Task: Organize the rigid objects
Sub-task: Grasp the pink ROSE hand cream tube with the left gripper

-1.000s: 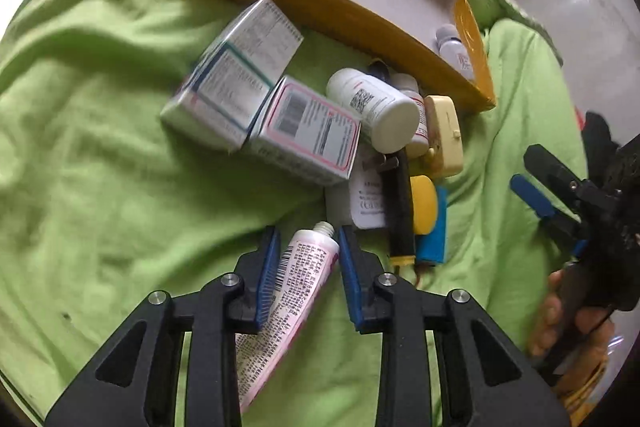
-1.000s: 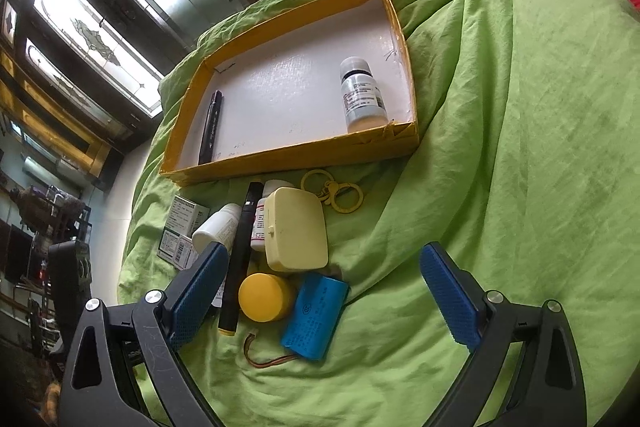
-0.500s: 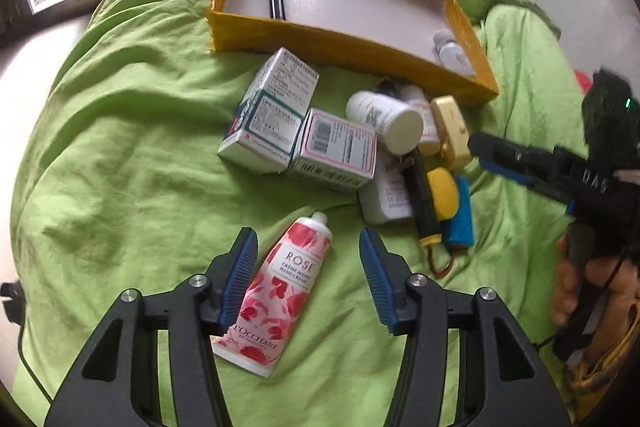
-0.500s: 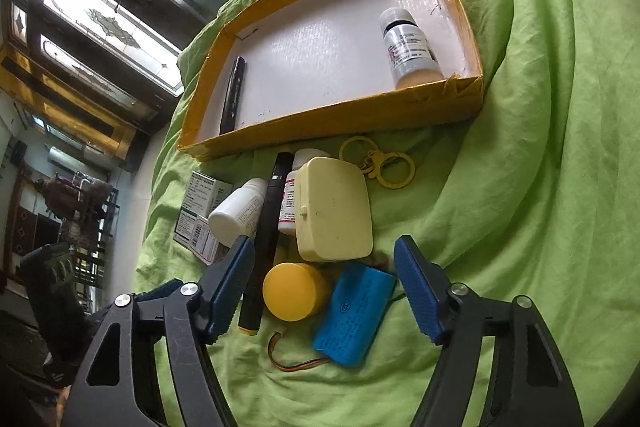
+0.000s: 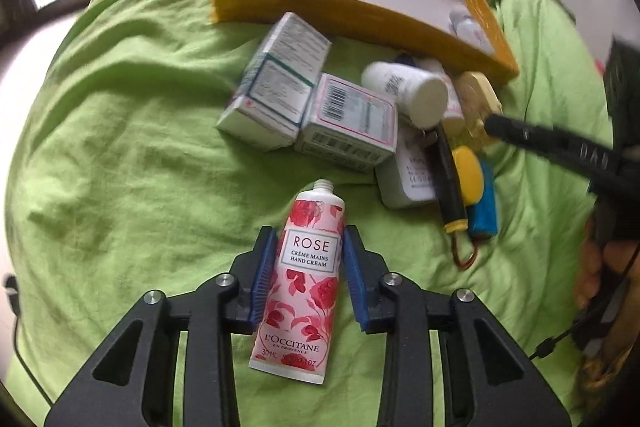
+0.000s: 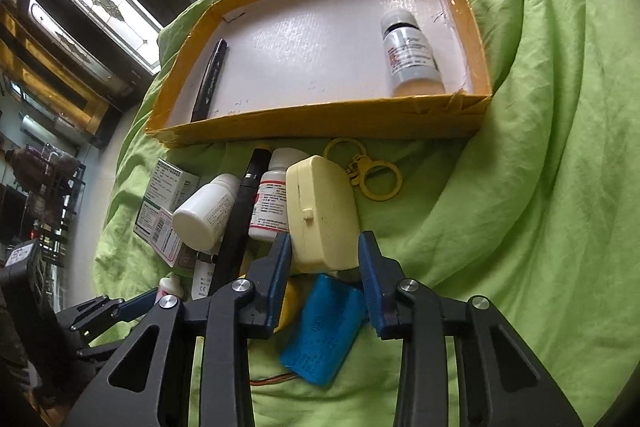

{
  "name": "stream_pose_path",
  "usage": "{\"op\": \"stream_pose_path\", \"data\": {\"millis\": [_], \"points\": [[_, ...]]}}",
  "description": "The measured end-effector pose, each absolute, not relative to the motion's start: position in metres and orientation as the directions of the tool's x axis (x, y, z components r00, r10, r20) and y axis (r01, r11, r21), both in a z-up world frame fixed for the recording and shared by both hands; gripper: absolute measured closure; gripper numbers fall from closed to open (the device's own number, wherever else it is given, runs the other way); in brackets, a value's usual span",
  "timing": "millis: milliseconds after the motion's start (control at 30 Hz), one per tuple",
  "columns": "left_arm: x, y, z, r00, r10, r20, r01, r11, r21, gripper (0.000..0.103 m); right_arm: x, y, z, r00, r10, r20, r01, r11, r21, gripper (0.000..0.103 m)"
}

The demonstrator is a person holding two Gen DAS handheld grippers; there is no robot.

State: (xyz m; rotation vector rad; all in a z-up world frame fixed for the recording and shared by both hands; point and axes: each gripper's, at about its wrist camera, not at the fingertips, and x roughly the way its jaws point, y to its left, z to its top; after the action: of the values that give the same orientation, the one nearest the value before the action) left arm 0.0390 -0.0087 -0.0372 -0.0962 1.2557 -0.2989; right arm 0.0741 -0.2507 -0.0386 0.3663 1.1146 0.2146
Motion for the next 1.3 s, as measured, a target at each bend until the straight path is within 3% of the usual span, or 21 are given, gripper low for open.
{"op": "stream_pose_path", "data": {"millis": [100, 267, 600, 633, 667, 900, 1300], "points": [[0.041, -0.002, -0.042, 0.269, -0.274, -0.923, 0.144, 0.959, -0.242, 0.072, 0.071, -0.259, -0.036, 0.434, 0.284, -0.855, 0.045, 0.941, 0.336, 0.072], [0.041, -0.028, -0.043, 0.27, -0.191, -0.944, 0.201, 0.97, -0.139, 0.072, 0.081, -0.263, -0.046, 0.398, 0.367, -0.841, 0.059, 0.905, 0.422, 0.072], [0.034, -0.045, -0.042, 0.274, -0.129, -0.953, 0.24, 0.969, -0.062, 0.073, 0.104, -0.252, -0.049, 0.411, 0.292, -0.863, 0.052, 0.938, 0.342, 0.073], [0.034, -0.046, -0.042, 0.274, -0.14, -0.952, 0.242, 0.968, -0.073, 0.073, 0.103, -0.251, -0.048, 0.42, 0.293, -0.859, 0.044, 0.939, 0.342, 0.084], [0.034, -0.046, -0.041, 0.276, -0.158, -0.948, 0.238, 0.967, -0.092, 0.074, 0.103, -0.248, -0.046, 0.426, 0.308, -0.851, 0.03, 0.935, 0.353, 0.084], [0.033, -0.025, -0.03, 0.298, -0.312, -0.902, 0.17, 0.947, -0.272, 0.074, 0.088, -0.259, -0.027, 0.48, 0.416, -0.773, 0.008, 0.879, 0.477, 0.084], [0.034, -0.002, -0.021, 0.367, -0.348, -0.863, 0.113, 0.937, -0.331, 0.074, 0.068, -0.264, 0.002, 0.56, 0.442, -0.7, -0.032, 0.856, 0.515, 0.084]]}}
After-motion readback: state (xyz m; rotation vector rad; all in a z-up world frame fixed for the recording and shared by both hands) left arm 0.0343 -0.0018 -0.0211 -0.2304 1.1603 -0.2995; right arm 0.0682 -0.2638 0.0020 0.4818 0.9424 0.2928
